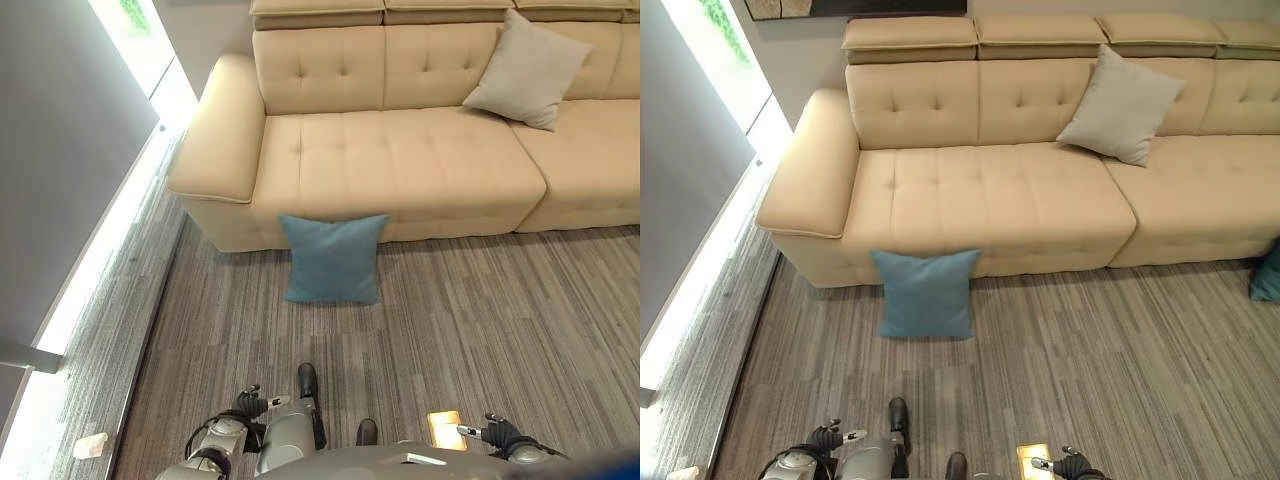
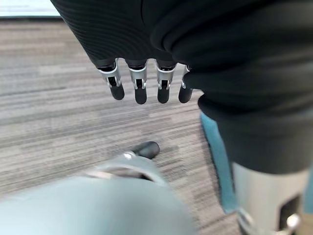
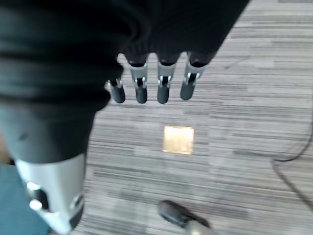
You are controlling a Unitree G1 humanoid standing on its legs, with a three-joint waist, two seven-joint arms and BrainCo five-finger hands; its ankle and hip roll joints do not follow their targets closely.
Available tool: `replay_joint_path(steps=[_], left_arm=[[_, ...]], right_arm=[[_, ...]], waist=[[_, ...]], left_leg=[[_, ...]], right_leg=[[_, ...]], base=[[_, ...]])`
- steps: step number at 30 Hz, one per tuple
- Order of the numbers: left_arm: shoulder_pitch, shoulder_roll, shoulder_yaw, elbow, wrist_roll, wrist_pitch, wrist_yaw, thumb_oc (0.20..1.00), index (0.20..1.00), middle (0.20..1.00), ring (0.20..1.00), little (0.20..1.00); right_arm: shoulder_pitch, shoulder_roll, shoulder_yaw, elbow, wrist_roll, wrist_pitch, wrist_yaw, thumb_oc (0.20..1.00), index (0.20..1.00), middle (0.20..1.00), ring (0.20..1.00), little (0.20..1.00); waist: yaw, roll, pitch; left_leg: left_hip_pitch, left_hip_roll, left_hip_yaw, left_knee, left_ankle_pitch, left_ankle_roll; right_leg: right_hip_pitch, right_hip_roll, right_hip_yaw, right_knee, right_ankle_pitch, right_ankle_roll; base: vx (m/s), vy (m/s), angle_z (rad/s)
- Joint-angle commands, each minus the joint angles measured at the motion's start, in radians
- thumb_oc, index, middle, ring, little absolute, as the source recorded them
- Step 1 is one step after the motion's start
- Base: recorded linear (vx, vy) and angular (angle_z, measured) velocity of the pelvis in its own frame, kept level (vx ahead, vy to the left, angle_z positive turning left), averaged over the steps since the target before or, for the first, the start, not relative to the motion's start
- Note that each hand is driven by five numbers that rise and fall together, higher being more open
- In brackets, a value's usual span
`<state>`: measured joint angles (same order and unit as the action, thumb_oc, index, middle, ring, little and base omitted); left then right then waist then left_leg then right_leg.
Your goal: Pick up all the scattered cushions and arrange them neatly on the sofa.
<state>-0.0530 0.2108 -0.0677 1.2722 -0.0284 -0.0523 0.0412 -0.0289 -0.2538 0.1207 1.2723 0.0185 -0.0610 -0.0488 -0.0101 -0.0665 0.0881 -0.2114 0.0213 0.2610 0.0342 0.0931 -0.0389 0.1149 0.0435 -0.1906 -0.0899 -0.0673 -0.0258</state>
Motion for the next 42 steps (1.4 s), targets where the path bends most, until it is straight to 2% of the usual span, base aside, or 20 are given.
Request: replay_joint_path(steps=[1, 2, 3, 4, 5, 6, 7, 10, 11, 13, 15, 17, 18, 20, 21, 24, 27, 31, 35, 42], left_arm=[[-0.013, 0.004, -0.026, 0.015, 0.007, -0.009, -0.002, 1.000, 1.000, 1.000, 1.000, 1.000], [-0.012, 0.005, -0.021, 0.013, 0.005, -0.009, -0.002, 1.000, 1.000, 1.000, 1.000, 1.000], [-0.013, 0.005, -0.021, 0.013, 0.005, -0.009, -0.002, 1.000, 1.000, 1.000, 1.000, 1.000], [-0.018, 0.010, -0.019, 0.006, 0.004, -0.008, -0.003, 1.000, 1.000, 1.000, 1.000, 1.000], [-0.018, 0.010, -0.019, 0.006, 0.004, -0.008, -0.003, 1.000, 1.000, 1.000, 1.000, 1.000], [-0.021, 0.014, -0.018, 0.002, 0.002, -0.010, 0.000, 1.000, 1.000, 1.000, 1.000, 1.000], [-0.021, 0.016, -0.016, 0.003, 0.000, -0.011, 0.000, 1.000, 1.000, 1.000, 1.000, 1.000], [-0.013, 0.023, -0.009, 0.003, 0.000, -0.010, 0.004, 1.000, 1.000, 1.000, 1.000, 1.000], [-0.010, 0.022, -0.011, 0.003, 0.003, -0.010, 0.003, 1.000, 1.000, 1.000, 1.000, 1.000], [-0.009, 0.022, -0.020, 0.003, 0.005, -0.011, 0.000, 1.000, 1.000, 1.000, 1.000, 1.000], [-0.014, 0.026, -0.033, 0.007, 0.007, -0.012, -0.002, 1.000, 1.000, 1.000, 1.000, 1.000], [-0.029, 0.017, -0.052, 0.012, 0.011, -0.015, -0.004, 1.000, 1.000, 1.000, 1.000, 1.000], [-0.029, 0.014, -0.057, 0.012, 0.011, -0.017, -0.006, 1.000, 1.000, 1.000, 1.000, 1.000], [-0.036, 0.010, -0.077, 0.014, 0.014, -0.021, -0.010, 1.000, 1.000, 1.000, 1.000, 1.000], [-0.043, 0.009, -0.086, 0.002, 0.009, -0.025, -0.008, 1.000, 1.000, 1.000, 1.000, 1.000], [-0.046, 0.008, -0.079, -0.017, -0.004, -0.022, -0.002, 1.000, 1.000, 1.000, 1.000, 1.000], [-0.041, 0.004, -0.078, -0.021, -0.002, -0.018, -0.002, 1.000, 1.000, 1.000, 1.000, 1.000], [-0.030, 0.001, -0.067, -0.010, 0.007, -0.013, -0.004, 1.000, 1.000, 1.000, 1.000, 1.000], [-0.019, -0.008, -0.062, -0.007, 0.012, -0.012, -0.006, 1.000, 1.000, 1.000, 1.000, 1.000], [0.006, 0.007, -0.013, 0.012, -0.007, -0.015, 0.002, 1.000, 1.000, 1.000, 1.000, 1.000]], right_arm=[[-0.015, -0.015, -0.011, -0.052, 0.014, -0.016, -0.003, 1.000, 1.000, 1.000, 1.000, 1.000], [-0.027, -0.012, -0.005, -0.058, 0.010, -0.017, -0.002, 1.000, 1.000, 1.000, 1.000, 1.000], [-0.028, -0.012, -0.005, -0.058, 0.010, -0.017, -0.002, 1.000, 1.000, 1.000, 1.000, 1.000], [-0.044, -0.013, 0.002, -0.067, 0.007, -0.017, -0.002, 1.000, 1.000, 1.000, 1.000, 1.000], [-0.044, -0.013, 0.002, -0.066, 0.007, -0.017, -0.002, 1.000, 1.000, 1.000, 1.000, 1.000], [-0.050, -0.014, 0.005, -0.080, 0.007, -0.020, -0.002, 1.000, 1.000, 1.000, 1.000, 1.000], [-0.050, -0.013, 0.004, -0.087, 0.007, -0.022, -0.002, 1.000, 1.000, 1.000, 1.000, 1.000], [-0.057, -0.017, 0.011, -0.086, 0.003, -0.023, -0.005, 1.000, 1.000, 1.000, 1.000, 1.000], [-0.060, -0.023, 0.016, -0.088, 0.004, -0.019, -0.006, 1.000, 1.000, 1.000, 1.000, 1.000], [-0.057, -0.030, 0.018, -0.099, 0.006, -0.015, -0.002, 1.000, 1.000, 1.000, 1.000, 1.000], [-0.051, -0.041, 0.022, -0.110, 0.006, -0.010, 0.005, 1.000, 1.000, 1.000, 1.000, 1.000], [-0.038, -0.041, 0.017, -0.116, 0.015, -0.010, 0.006, 1.000, 1.000, 1.000, 1.000, 1.000], [-0.034, -0.045, 0.015, -0.113, 0.015, -0.011, 0.007, 1.000, 1.000, 1.000, 1.000, 1.000], [-0.011, -0.051, -0.009, -0.107, 0.020, -0.016, 0.004, 1.000, 1.000, 1.000, 1.000, 1.000], [-0.008, -0.060, -0.015, -0.099, 0.022, -0.020, -0.004, 1.000, 1.000, 1.000, 1.000, 1.000], [-0.009, -0.064, -0.018, -0.090, 0.028, -0.016, -0.004, 1.000, 1.000, 1.000, 1.000, 1.000], [0.001, -0.064, -0.029, -0.072, 0.034, -0.016, -0.006, 1.000, 1.000, 1.000, 1.000, 1.000], [0.007, -0.064, -0.028, -0.057, 0.025, -0.014, -0.009, 1.000, 1.000, 1.000, 1.000, 1.000], [0.011, -0.060, -0.021, -0.053, 0.015, -0.012, -0.003, 1.000, 1.000, 1.000, 1.000, 1.000], [-0.018, -0.047, -0.011, -0.087, 0.024, -0.009, -0.002, 1.000, 1.000, 1.000, 1.000, 1.000]], waist=[[0.028, -0.001, -0.011], [0.042, 0.002, -0.009], [0.042, 0.002, -0.012], [0.047, 0.016, -0.003], [0.048, 0.017, -0.006], [0.041, 0.037, 0.004], [0.039, 0.044, 0.006], [0.021, 0.058, 0.006], [0.010, 0.058, 0.007], [-0.013, 0.056, 0.016], [-0.039, 0.059, 0.028], [-0.048, 0.053, 0.016], [-0.048, 0.053, 0.013], [-0.064, 0.036, 0.006], [-0.066, 0.014, 0.014], [-0.059, -0.015, 0.023], [-0.064, -0.028, 0.015], [-0.058, -0.020, 0.006], [-0.054, 0.008, -0.006], [-0.020, 0.016, -0.007]], left_leg=[[0.074, -0.014, -0.012, 0.064, -0.109, 0.018], [0.104, -0.026, -0.011, 0.061, -0.117, 0.029], [0.100, -0.025, -0.010, 0.060, -0.115, 0.029], [0.136, -0.029, -0.017, 0.050, -0.125, 0.046], [0.133, -0.028, -0.017, 0.049, -0.123, 0.046], [0.164, -0.026, -0.025, 0.044, -0.122, 0.055], [0.176, -0.024, -0.032, 0.041, -0.121, 0.056], [0.240, -0.036, -0.066, -0.002, -0.117, 0.052], [0.267, -0.047, -0.081, -0.016, -0.123, 0.053], [0.307, -0.066, -0.111, -0.032, -0.135, 0.055], [0.343, -0.076, -0.137, -0.054, -0.144, 0.056], [0.359, -0.084, -0.156, -0.058, -0.149, 0.051], [0.351, -0.084, -0.164, -0.043, -0.145, 0.044], [0.311, -0.059, -0.139, 0.056, -0.141, 0.002], [0.230, -0.033, -0.119, 0.222, -0.129, -0.012], [0.145, 0.001, -0.085, 0.333, -0.145, 0.000], [0.136, 0.050, -0.040, 0.240, -0.163, 0.015], [0.150, 0.076, -0.074, 0.096, -0.133, -0.010], [0.226, 0.050, -0.079, -0.013, -0.139, -0.014], [0.263, 0.005, -0.059, -0.018, -0.164, 0.016]], right_leg=[[-0.026, -0.090, 0.116, 0.135, 0.110, 0.093], [-0.041, -0.108, 0.118, 0.203, 0.143, 0.118], [-0.045, -0.108, 0.119, 0.202, 0.145, 0.117], [-0.093, -0.119, 0.123, 0.323, 0.183, 0.133], [-0.097, -0.117, 0.124, 0.321, 0.185, 0.132], [-0.143, -0.121, 0.107, 0.418, 0.209, 0.140], [-0.163, -0.123, 0.093, 0.439, 0.209, 0.137], [-0.238, -0.101, 0.055, 0.390, 0.177, 0.115], [-0.257, -0.089, 0.042, 0.318, 0.169, 0.108], [-0.285, -0.056, 0.059, 0.237, 0.181, 0.105], [-0.333, -0.037, 0.092, 0.213, 0.204, 0.114], [-0.282, -0.021, 0.138, 0.163, 0.213, 0.105], [-0.273, -0.022, 0.137, 0.161, 0.214, 0.102], [-0.242, -0.041, 0.118, 0.134, 0.210, 0.094], [-0.218, -0.064, 0.110, 0.119, 0.212, 0.085], [-0.193, -0.084, 0.112, 0.104, 0.201, 0.072], [-0.167, -0.099, 0.103, 0.078, 0.186, 0.074], [-0.138, -0.095, 0.117, 0.072, 0.162, 0.077], [-0.128, -0.098, 0.127, 0.075, 0.159, 0.089], [-0.152, -0.135, 0.156, 0.102, 0.205, 0.129]], base=[[0.36, 0.288, -0.35], [0.28, 0.216, -0.40], [0.24, 0.219, -0.16], [0.12, 0.112, -0.33], [0.22, 0.218, -0.16], [0.15, 0.130, -0.21], [0.31, 0.173, -0.13], [0.27, 0.044, -0.21], [0.22, 0.002, 0.24], [0.27, 0.001, 0.25], [0.25, -0.023, 0.20], [0.22, -0.078, 0.90], [0.15, -0.129, 1.06], [0.15, -0.187, 0.80], [0.12, -0.174, 0.81], [0.07, -0.095, 0.27], [0.11, 0.011, 0.09], [0.14, 0.110, 0.05], [0.07, 0.219, -0.32], [0.00, 0.241, -0.31]])
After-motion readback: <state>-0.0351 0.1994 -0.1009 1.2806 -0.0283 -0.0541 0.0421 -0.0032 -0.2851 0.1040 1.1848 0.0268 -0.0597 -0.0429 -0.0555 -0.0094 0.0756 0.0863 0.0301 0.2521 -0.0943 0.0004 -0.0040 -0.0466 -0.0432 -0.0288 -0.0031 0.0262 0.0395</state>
